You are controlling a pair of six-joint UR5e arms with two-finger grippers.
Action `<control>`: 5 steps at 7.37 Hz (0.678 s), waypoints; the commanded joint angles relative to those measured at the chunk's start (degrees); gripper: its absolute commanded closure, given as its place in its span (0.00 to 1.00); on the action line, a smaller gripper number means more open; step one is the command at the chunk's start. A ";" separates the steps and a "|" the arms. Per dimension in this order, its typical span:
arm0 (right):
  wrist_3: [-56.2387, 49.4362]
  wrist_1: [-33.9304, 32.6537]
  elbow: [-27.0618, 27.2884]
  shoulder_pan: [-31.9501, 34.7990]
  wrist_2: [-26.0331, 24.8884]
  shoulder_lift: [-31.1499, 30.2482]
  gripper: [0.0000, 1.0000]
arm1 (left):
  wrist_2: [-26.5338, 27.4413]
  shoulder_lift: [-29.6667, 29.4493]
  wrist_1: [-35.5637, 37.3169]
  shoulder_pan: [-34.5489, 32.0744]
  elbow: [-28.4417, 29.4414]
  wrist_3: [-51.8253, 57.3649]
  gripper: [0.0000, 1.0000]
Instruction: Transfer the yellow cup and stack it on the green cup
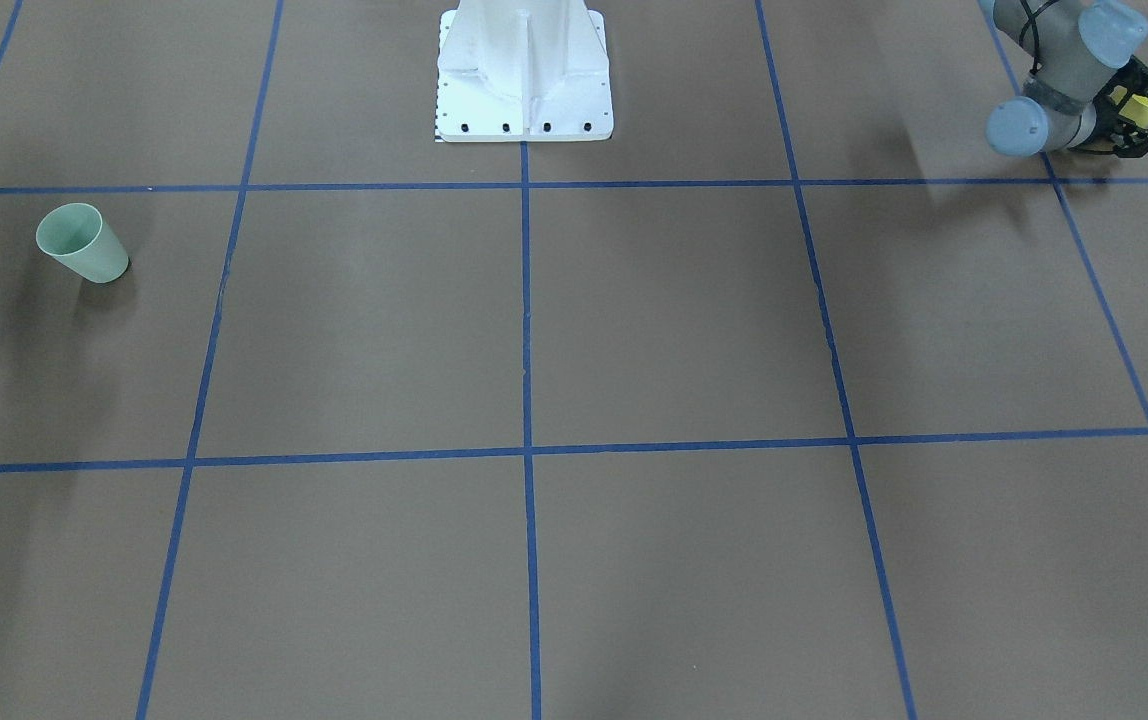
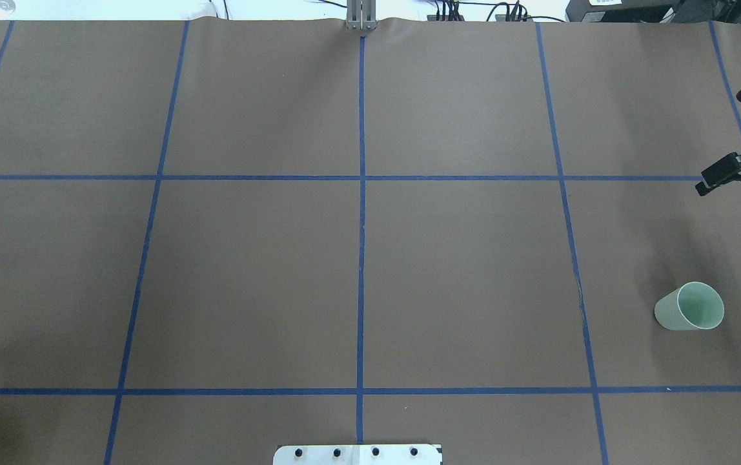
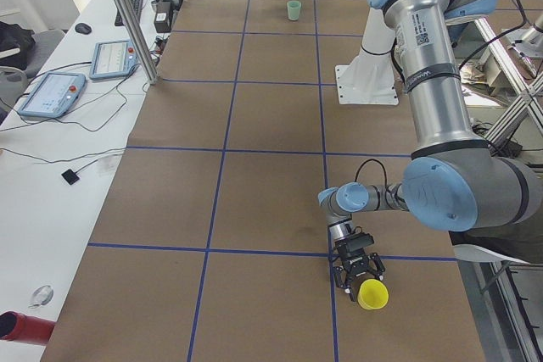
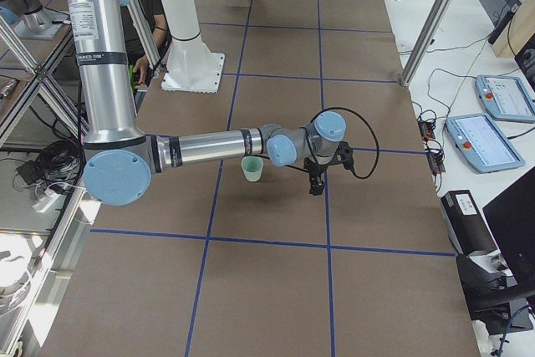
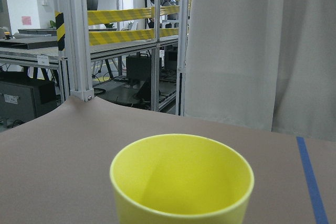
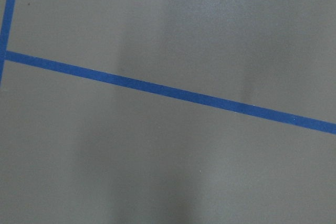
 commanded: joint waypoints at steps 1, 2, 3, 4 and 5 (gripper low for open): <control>0.24 0.00 0.09 0.00 0.07 0.00 0.00 | -0.15 0.02 -0.37 0.84 0.62 -0.47 0.01; 1.03 0.00 0.27 0.00 0.07 0.00 0.00 | -0.15 0.02 -0.55 1.10 0.89 -0.47 0.01; 1.03 0.09 0.27 0.00 0.07 0.00 0.00 | -0.15 0.02 -0.64 1.19 1.41 -0.47 0.01; 1.03 0.09 0.27 -0.09 0.16 0.00 0.00 | -0.15 0.11 -1.33 1.37 2.11 -0.47 0.02; 1.12 0.09 0.27 -0.09 0.07 0.00 0.00 | -0.15 0.11 -1.34 1.37 2.30 -0.47 0.06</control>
